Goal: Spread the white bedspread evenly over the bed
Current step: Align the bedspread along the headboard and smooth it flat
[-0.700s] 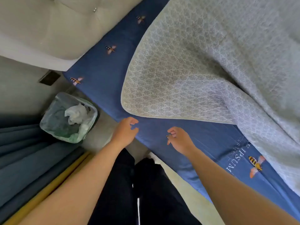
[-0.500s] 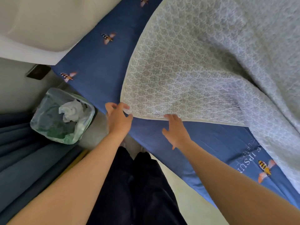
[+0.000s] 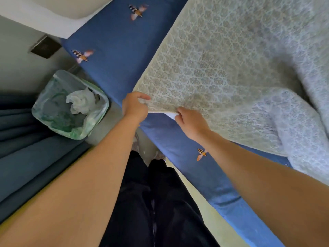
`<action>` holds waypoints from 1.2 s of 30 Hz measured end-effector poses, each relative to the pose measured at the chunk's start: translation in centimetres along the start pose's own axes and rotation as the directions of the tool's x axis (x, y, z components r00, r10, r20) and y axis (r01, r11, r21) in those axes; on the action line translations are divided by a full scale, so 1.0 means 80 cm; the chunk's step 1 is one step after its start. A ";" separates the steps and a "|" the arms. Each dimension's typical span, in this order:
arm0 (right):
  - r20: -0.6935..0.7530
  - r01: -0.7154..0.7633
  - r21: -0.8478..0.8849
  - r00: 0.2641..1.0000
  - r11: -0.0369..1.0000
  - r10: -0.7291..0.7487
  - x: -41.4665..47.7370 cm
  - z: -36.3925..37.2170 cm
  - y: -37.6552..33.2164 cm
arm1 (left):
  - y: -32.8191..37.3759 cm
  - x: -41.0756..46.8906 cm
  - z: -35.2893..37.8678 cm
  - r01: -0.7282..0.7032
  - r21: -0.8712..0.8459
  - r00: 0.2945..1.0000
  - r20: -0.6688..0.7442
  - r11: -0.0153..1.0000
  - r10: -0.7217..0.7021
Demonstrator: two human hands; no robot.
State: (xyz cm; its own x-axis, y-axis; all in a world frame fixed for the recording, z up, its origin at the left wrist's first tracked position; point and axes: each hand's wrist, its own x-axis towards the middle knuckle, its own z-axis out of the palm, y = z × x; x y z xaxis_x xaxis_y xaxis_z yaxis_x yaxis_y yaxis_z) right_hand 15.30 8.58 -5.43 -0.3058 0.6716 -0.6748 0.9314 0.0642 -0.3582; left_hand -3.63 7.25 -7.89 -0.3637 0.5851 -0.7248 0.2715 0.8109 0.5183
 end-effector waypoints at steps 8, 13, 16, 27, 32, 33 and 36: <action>0.218 0.167 0.224 0.952 0.960 -0.216 -0.002 0.049 -0.143 | -0.047 0.017 -0.124 0.061 0.060 0.982 -0.184 0.996 -0.050; 0.142 0.256 0.315 0.939 0.914 -0.312 0.017 0.065 -0.218 | -0.058 0.031 -0.191 -0.005 0.143 0.941 -0.336 0.990 0.053; 0.144 0.263 0.301 0.937 0.916 -0.317 0.041 0.075 -0.245 | -0.060 0.042 -0.219 -0.106 0.188 0.918 -0.359 0.976 0.169; 0.016 0.061 0.426 0.997 0.903 -0.075 0.106 0.011 -0.198 | -0.067 0.054 -0.191 -0.128 0.362 0.881 -0.385 0.923 0.273; -0.097 0.005 0.448 0.994 0.894 0.043 0.147 -0.074 -0.149 | -0.015 0.050 -0.170 -0.389 0.412 0.800 -0.292 0.824 0.524; -0.108 -0.026 0.474 0.990 0.880 0.087 0.154 -0.088 -0.141 | -0.002 0.049 -0.162 -0.418 0.393 0.806 -0.256 0.819 0.534; -0.085 -0.135 0.549 0.973 0.825 0.215 0.175 -0.126 -0.116 | 0.034 0.051 -0.137 -0.400 0.354 0.853 -0.194 0.846 0.485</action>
State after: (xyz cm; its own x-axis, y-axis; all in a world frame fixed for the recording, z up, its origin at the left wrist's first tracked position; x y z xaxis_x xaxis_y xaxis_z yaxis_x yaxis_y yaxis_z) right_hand 4.40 24.83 -5.07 -0.0804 0.7297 -0.6791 0.7010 -0.4429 -0.5589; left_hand -14.11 11.95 -4.48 -0.3518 0.8937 -0.2785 0.6901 0.4486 0.5679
